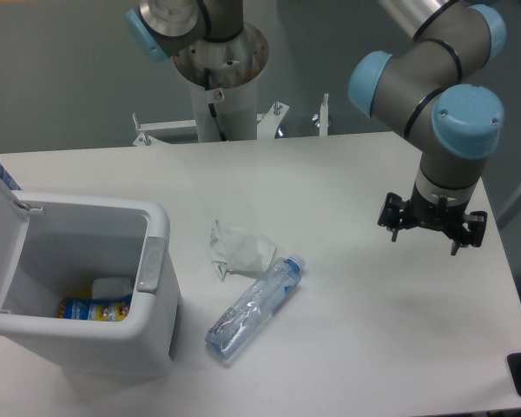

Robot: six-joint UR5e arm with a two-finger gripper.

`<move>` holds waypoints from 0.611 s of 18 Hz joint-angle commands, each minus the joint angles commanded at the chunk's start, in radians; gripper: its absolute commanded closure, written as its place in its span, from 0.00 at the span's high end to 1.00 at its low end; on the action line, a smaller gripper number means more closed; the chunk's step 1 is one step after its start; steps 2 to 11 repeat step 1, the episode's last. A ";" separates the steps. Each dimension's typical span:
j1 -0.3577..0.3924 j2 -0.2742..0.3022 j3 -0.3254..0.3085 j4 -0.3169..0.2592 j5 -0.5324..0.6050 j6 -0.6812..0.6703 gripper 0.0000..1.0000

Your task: Open the trash can

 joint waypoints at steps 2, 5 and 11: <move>0.000 0.000 0.000 0.002 0.000 0.000 1.00; 0.000 0.000 0.000 0.002 0.000 0.000 1.00; 0.000 0.000 0.000 0.002 0.000 0.000 1.00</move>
